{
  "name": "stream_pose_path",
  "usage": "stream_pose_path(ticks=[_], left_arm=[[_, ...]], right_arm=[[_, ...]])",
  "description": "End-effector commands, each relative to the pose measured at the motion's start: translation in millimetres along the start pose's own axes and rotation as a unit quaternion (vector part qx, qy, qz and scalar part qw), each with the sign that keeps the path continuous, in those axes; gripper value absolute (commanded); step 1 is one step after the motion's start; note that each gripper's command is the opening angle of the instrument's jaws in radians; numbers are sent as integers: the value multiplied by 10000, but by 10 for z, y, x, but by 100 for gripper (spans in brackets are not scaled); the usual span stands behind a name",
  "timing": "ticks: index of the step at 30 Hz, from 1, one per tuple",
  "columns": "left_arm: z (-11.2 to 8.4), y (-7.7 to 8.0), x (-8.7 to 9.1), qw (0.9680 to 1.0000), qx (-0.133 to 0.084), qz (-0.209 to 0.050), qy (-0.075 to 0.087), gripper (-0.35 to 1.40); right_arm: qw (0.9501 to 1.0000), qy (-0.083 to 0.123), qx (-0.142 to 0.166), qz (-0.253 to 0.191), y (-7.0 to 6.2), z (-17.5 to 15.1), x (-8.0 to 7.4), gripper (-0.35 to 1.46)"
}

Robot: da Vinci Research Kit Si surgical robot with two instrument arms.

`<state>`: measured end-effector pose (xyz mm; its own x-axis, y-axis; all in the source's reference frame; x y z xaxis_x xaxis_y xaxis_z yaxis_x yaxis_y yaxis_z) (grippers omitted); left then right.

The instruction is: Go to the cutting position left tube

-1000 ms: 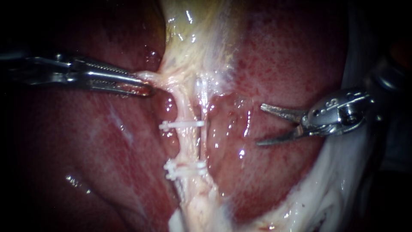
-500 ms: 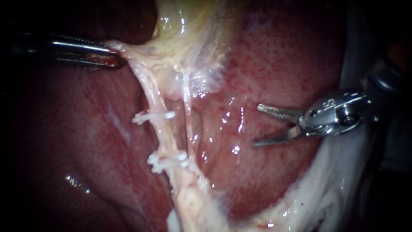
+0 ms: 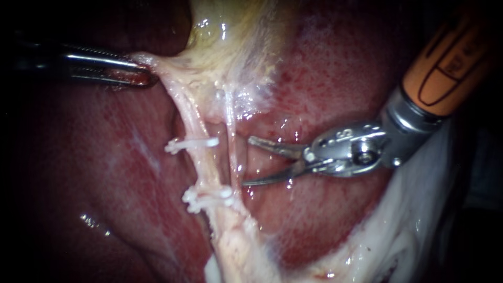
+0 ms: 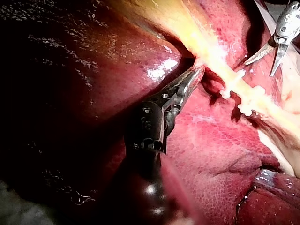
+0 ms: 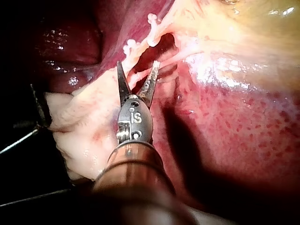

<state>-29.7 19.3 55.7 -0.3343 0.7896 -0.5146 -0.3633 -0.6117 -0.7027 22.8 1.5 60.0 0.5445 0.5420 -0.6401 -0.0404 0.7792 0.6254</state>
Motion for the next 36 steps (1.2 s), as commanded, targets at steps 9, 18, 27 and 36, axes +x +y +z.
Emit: stream_pose_path(ticks=[9, 18, 27, 36], left_arm=[[1, 0, -1, 10000, 11, 3, 1, -35], [2, 0, -2, 10000, 15, 5, 2, -35], [3, 0, -2, 10000, 4, 5, -2, -35], [3, 0, -2, 10000, 4, 6, -2, -35]], right_arm=[[9986, -156, 455, 227, 9, 30, -19, 145], [9951, -257, 839, 457, 34, 43, -43, 145], [9893, 39, 1354, 539, 37, 57, -41, 145], [9829, 201, 1723, 612, 30, 85, -16, 143]])
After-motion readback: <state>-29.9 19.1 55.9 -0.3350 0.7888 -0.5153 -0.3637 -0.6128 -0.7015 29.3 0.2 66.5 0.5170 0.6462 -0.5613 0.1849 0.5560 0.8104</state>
